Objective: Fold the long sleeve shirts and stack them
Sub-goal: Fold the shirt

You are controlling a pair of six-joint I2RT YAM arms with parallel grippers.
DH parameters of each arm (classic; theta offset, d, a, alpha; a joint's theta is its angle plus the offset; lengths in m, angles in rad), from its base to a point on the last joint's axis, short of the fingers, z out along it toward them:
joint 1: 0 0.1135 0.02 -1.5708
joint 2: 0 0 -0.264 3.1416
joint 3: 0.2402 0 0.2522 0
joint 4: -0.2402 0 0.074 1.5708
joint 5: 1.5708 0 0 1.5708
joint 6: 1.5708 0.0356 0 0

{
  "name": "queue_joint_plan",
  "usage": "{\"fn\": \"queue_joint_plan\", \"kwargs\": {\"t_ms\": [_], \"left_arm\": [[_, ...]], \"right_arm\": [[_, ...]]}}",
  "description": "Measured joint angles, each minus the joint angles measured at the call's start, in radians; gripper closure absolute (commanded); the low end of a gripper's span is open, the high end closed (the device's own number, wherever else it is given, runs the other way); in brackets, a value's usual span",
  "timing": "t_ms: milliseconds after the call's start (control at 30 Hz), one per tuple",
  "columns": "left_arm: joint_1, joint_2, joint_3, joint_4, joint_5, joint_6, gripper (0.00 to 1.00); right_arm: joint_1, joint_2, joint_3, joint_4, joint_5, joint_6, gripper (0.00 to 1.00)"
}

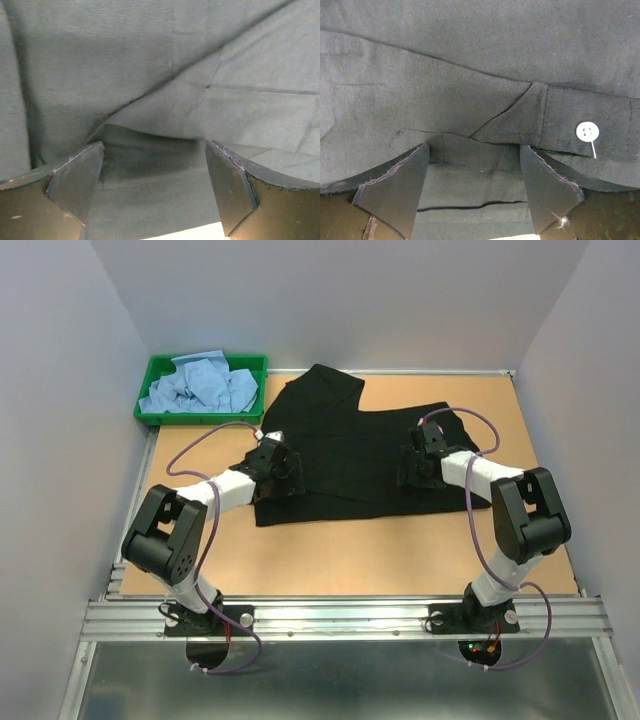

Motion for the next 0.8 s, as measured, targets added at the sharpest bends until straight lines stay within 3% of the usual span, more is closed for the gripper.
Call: {"fn": "queue_joint_plan", "kwargs": {"t_ms": [233, 400, 567, 800], "left_arm": [[-0.003, -0.019, -0.024, 0.002, 0.069, -0.008, 0.05], [-0.004, -0.136, -0.134, -0.006, 0.153, -0.049, 0.05], [-0.008, -0.243, -0.182, -0.123, 0.183, -0.074, 0.05], [-0.008, -0.383, -0.123, -0.258, 0.122, -0.069, 0.05]], "right_arm": [[0.002, -0.052, -0.052, -0.077, 0.005, 0.066, 0.15], [0.002, -0.203, -0.181, -0.181, -0.035, 0.158, 0.13], [0.002, -0.389, -0.300, -0.330, -0.116, 0.240, 0.13], [0.002, -0.475, -0.221, -0.451, -0.069, 0.228, 0.13]]}}
